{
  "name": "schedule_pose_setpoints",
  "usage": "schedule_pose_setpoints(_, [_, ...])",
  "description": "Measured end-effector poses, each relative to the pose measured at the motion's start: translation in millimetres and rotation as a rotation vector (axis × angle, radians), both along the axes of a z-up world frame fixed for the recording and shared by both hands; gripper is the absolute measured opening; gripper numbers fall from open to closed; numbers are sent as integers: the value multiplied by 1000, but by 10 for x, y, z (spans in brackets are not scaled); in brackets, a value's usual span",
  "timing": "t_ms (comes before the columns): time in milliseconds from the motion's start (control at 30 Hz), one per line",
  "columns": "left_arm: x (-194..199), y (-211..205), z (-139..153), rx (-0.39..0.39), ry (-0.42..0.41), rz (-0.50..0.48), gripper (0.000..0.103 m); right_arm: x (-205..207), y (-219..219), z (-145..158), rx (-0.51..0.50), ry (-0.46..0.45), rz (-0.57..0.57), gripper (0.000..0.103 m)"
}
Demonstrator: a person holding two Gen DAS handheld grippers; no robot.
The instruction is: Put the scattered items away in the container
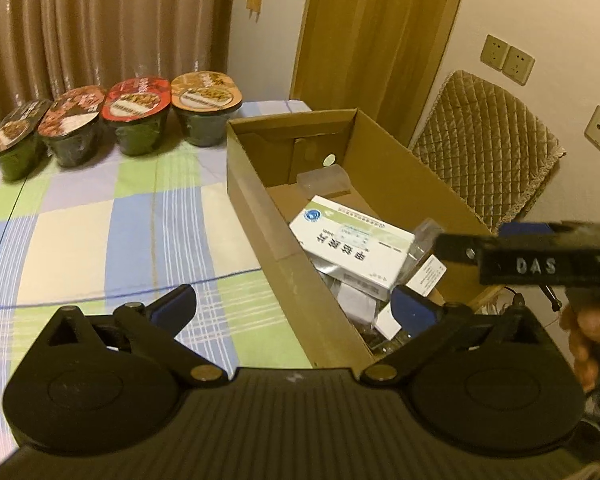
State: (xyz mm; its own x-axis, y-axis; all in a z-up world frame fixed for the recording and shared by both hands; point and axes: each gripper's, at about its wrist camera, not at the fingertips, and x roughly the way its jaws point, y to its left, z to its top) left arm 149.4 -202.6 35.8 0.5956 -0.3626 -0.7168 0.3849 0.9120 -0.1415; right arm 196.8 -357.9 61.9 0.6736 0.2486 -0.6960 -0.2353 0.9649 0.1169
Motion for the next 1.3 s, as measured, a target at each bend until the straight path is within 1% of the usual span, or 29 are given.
schedule_pose_setpoints(133, [-101, 39, 43, -9, 34, 31, 102, -214, -66, 54, 21, 6, -25, 99])
schedule_pose_setpoints(300, [-299, 63, 153, -6, 44, 67, 102, -510, -152, 149, 56, 18, -44, 99])
schedule_pose_setpoints(533, [-620, 57, 377, -15, 38, 82, 102, -883, -278, 332, 51, 6, -39, 99])
schedule_pose_setpoints(700, [-841, 42, 527, -28, 19, 114, 101, -1127, -402, 498, 44, -16, -45, 99])
schedule_pose_setpoints(833, [-1006, 21, 653, -22, -7, 136, 102, -1278, -459, 600, 37, -28, -53, 99])
schedule_pose_setpoints(900, [-1067, 26, 694, -33, -9, 141, 102, -1349, -473, 646, 37, -33, -54, 99])
schedule_pose_setpoints(1033, [-1172, 45, 737, -57, -6, 146, 102, -1456, -468, 725, 36, -45, -47, 99])
schedule_pose_setpoints(1300, [-1298, 97, 820, -62, -30, 161, 102, -1569, -393, 855, 25, -63, -23, 99])
